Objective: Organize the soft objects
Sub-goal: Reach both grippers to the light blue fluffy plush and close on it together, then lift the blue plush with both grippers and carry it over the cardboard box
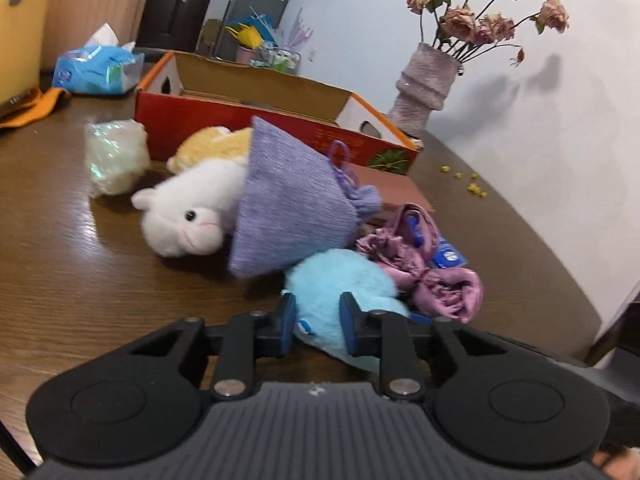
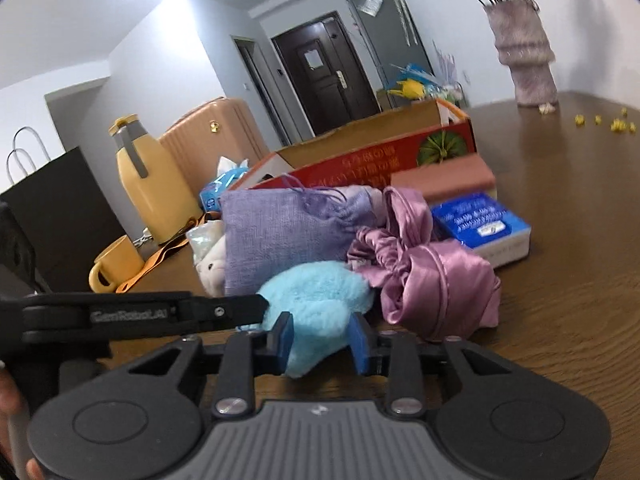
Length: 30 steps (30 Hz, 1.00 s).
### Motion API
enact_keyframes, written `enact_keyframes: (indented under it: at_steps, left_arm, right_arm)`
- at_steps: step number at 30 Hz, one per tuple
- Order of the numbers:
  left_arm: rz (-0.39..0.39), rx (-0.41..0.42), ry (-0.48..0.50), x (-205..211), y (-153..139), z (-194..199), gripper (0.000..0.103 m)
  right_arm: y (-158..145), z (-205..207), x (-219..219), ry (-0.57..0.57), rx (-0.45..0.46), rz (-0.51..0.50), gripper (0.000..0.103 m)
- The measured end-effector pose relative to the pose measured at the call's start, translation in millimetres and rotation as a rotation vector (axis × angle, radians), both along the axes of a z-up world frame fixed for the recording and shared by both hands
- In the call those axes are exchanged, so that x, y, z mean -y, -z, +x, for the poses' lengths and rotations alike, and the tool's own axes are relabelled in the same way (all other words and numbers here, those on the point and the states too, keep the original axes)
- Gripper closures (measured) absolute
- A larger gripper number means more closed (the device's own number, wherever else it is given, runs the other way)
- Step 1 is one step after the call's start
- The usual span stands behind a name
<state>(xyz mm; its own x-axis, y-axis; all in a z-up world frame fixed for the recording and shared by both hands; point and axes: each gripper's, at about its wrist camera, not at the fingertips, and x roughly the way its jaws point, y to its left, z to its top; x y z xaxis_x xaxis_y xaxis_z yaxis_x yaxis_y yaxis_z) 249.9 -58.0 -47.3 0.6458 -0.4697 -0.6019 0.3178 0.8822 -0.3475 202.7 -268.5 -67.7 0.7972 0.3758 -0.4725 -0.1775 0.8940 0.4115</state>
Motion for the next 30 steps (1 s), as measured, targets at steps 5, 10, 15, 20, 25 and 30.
enact_keyframes:
  at_steps: [5, 10, 15, 20, 25, 30]
  left_arm:
    - [-0.024, -0.007, -0.002, -0.8, 1.5, -4.3, 0.080]
    - [0.016, 0.000, 0.002, 4.4, -2.9, -23.4, 0.083]
    - [0.037, -0.028, 0.061, -6.5, -5.2, -80.0, 0.082]
    - [-0.004, -0.006, -0.002, -21.3, -7.8, -99.4, 0.071]
    - [-0.074, -0.018, -0.035, -24.7, -6.1, -83.2, 0.062]
    - [-0.127, -0.071, 0.002, -24.4, 4.5, -68.5, 0.076]
  right_arm:
    - [10.2, 11.1, 5.4, -0.008, -0.010, 0.060, 0.052]
    - [9.7, 6.8, 12.5, -0.062, -0.039, 0.106, 0.072]
    - [-2.6, -44.2, 2.5, -0.115, -0.030, 0.017, 0.070]
    - [-5.9, -86.9, 3.7, -0.081, 0.011, 0.035, 0.065]
    - [-4.2, -78.2, 10.8, -0.018, -0.012, 0.093, 0.064]
    - [10.8, -63.1, 14.6, 0.013, -0.081, 0.159, 0.062]
